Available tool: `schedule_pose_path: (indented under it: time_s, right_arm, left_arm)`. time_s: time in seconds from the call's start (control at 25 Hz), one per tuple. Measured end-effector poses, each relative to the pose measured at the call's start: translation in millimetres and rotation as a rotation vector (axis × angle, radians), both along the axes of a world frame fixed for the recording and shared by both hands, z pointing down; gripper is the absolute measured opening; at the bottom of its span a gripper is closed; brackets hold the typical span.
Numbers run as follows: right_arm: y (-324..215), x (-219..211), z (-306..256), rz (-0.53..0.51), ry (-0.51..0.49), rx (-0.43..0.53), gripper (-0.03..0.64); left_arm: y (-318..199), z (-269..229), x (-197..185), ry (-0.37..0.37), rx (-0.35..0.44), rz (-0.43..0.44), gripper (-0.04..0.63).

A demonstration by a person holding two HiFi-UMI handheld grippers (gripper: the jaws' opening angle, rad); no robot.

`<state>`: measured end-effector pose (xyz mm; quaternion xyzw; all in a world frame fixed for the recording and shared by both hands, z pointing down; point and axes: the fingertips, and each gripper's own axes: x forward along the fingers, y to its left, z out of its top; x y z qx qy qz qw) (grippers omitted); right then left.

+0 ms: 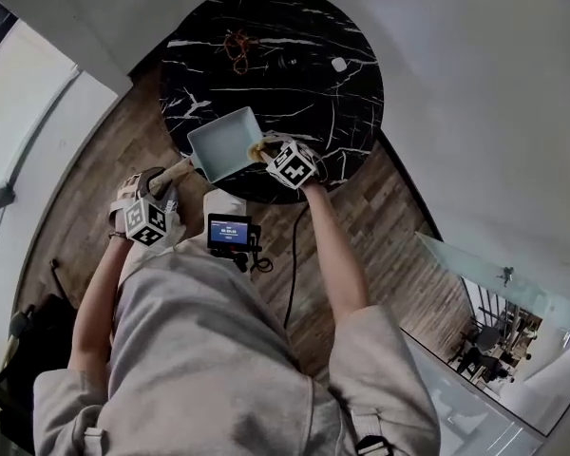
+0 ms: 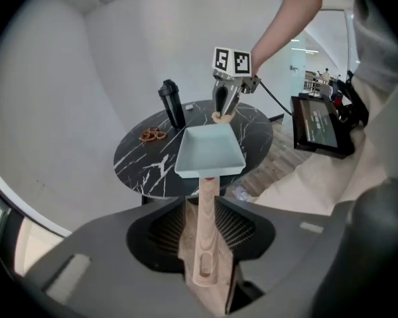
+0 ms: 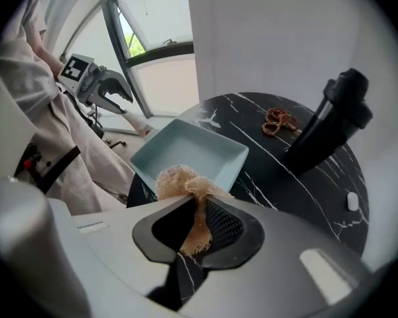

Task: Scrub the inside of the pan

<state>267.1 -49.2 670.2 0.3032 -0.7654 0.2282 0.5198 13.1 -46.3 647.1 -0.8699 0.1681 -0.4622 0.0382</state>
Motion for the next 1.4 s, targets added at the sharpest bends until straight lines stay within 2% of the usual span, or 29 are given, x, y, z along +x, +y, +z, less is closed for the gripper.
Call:
schedule_pose_path:
  time_s: [0.12, 0.32, 0.44, 0.48, 0.56, 0.8, 1.04, 1.4]
  right_arm:
    - [-1.4, -10.7, 22.3, -0.06, 0.033, -0.064, 0.069]
    - [1.2, -22.2, 43.7, -0.241, 0.148, -0.12, 0.067]
    - [5.3, -28.7, 52.3, -0.296, 0.182, -0.177, 0.064]
    - [7.6, -30.1, 55.7, -0.3, 0.188, -0.204, 0.064]
    - [10.4, -33.1, 61.0, -0.294, 0.185, -0.239, 0.064]
    - [13.4, -37.0, 64.8, -0.251, 0.156, -0.256, 0.063]
    - [19.2, -47.6, 65.4, -0.278, 0.162, -0.272, 0.061]
    - [28.0, -107.8, 65.8, -0.327, 0.068, -0.25, 0.061]
  left_arm:
    - [0.4, 21.6, -3.7, -0.027, -0.05, -0.02, 0.156]
    - [-1.2, 42.3, -3.6, -0.054, -0.097, -0.033, 0.186]
    - [0.7, 56.5, -7.2, -0.098, -0.112, -0.038, 0.171]
    - [0.9, 58.5, -7.8, -0.101, -0.107, -0.034, 0.147]
    - [1.0, 59.2, -7.4, -0.103, -0.108, -0.023, 0.146]
    - [1.0, 60.9, -5.3, -0.105, -0.132, 0.001, 0.144]
    - [0.5, 61.1, -4.7, -0.113, -0.143, 0.012, 0.144]
    - [0.8, 62.0, -4.1, -0.124, -0.156, 0.014, 0.144]
